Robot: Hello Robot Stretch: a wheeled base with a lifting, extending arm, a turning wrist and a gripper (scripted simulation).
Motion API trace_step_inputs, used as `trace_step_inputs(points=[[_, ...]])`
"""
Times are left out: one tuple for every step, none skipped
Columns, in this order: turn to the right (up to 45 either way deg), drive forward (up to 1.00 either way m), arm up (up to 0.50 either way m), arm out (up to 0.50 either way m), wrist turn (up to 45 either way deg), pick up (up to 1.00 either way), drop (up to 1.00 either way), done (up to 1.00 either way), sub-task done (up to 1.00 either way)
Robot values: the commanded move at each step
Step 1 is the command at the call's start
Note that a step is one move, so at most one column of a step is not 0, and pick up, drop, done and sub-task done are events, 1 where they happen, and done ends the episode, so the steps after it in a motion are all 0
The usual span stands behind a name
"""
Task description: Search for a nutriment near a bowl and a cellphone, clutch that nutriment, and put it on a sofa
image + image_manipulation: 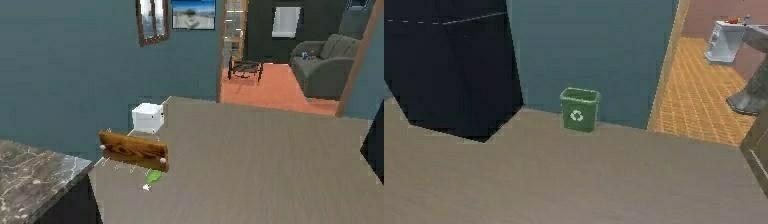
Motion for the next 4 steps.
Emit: trace_step_inputs(points=[[-45.0, 0.00, 0.00, 0.00, 0.0, 0.00, 0.00, 0.00, 0.00], [-45.0, 0.00, 0.00, 0.00, 0.0, 0.00, 0.00, 0.00, 0.00], [-45.0, 0.00, 0.00, 0.00, 0.0, 0.00, 0.00, 0.00, 0.00], [-27.0, 0.00, 0.00, 0.00, 0.0, 0.00, 0.00, 0.00, 0.00]])
